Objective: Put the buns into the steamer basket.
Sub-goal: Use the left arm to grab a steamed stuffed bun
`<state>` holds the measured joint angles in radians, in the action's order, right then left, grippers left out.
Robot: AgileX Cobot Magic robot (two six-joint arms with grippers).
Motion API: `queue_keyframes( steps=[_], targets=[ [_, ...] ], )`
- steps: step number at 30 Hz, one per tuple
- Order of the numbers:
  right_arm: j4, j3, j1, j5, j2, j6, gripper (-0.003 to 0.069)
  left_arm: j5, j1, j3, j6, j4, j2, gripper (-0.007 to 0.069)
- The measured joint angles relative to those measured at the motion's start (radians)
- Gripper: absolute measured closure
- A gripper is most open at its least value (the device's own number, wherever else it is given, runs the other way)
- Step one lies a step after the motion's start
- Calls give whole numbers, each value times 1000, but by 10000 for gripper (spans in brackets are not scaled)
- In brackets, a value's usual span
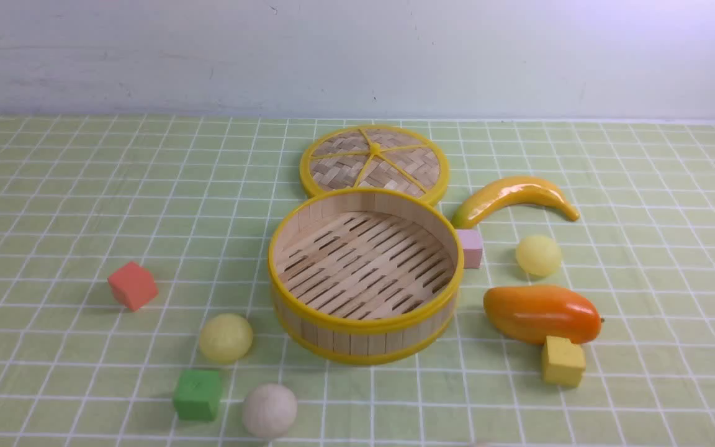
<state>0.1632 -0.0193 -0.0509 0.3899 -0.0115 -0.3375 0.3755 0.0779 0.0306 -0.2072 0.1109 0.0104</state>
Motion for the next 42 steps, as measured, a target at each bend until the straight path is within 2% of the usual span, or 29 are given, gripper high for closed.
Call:
queue_keyframes(
  steps=[32,35,40,42],
  targets=[
    [0,0,0,0,0,0,420,-11,0,0,0,1,0,468],
    [0,0,0,0,0,0,420,-85,0,0,-63,123,0,463],
    [0,0,0,0,0,0,420,-252,0,0,-269,525,0,459],
    [0,0,0,0,0,0,420,-322,0,0,-294,592,0,460]
  ],
)
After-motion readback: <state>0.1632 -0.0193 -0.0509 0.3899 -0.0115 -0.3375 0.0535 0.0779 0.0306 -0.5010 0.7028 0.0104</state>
